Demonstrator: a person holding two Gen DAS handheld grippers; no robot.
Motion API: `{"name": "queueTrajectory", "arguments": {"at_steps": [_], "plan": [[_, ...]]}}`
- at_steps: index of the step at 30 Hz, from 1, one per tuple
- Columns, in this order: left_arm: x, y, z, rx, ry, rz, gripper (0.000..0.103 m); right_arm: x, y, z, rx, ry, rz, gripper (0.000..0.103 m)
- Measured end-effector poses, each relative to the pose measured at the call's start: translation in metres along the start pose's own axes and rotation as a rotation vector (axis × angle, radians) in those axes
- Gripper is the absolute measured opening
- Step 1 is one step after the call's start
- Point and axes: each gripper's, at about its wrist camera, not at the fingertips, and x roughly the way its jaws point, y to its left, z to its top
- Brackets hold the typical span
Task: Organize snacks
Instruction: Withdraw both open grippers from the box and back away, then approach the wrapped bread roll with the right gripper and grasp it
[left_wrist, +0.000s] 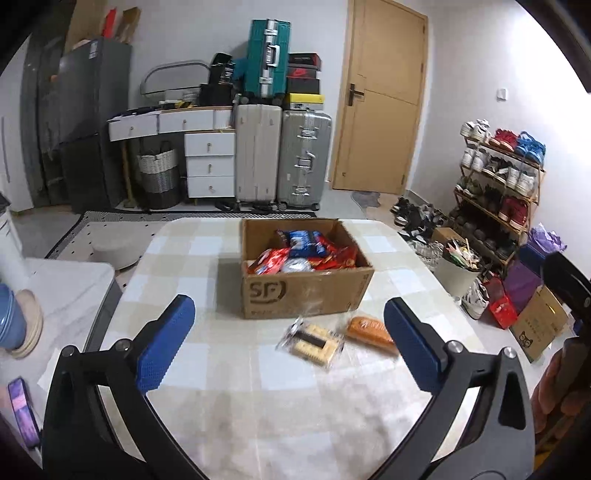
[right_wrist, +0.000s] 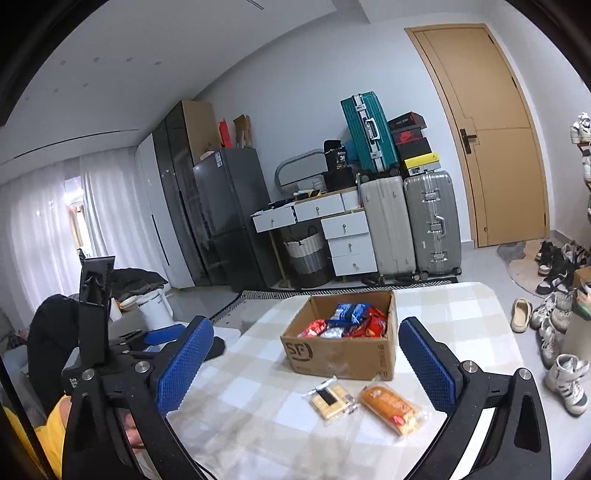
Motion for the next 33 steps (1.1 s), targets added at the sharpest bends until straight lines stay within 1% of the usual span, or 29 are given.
{"name": "queueTrajectory", "arguments": {"at_steps": [4, 6, 10, 14, 22, 29, 33], "plan": [[-0.014, 0.012, -0.024, -0.026, -0.004, 0.022, 0.102, -0.013, 0.001, -0.018, -0.001, -0.008, -0.013, 0.102], [-0.016, 0.016, -0.034, -0.027, 0.007, 0.034, 0.102, -0.012, 0.0, -0.028, 0.0, 0.008, -0.043, 0.102], [-0.011, 0.021, -0.054, -0.022, 0.03, 0.05, 0.102, -0.003, -0.007, -0.044, 0.032, 0.055, -0.077, 0.102], [0.008, 0.024, -0.063, -0.019, 0.075, 0.055, 0.102, 0.009, -0.015, -0.054, 0.063, 0.099, -0.09, 0.102], [0.043, 0.027, -0.065, -0.024, 0.123, 0.055, 0.102, 0.033, -0.021, -0.055, 0.042, 0.146, -0.097, 0.102], [0.088, 0.025, -0.074, -0.011, 0.194, 0.037, 0.102, 0.059, -0.032, -0.062, 0.046, 0.197, -0.108, 0.102], [0.118, 0.027, -0.082, -0.017, 0.248, 0.027, 0.102, 0.08, -0.044, -0.068, 0.047, 0.252, -0.138, 0.102]]}}
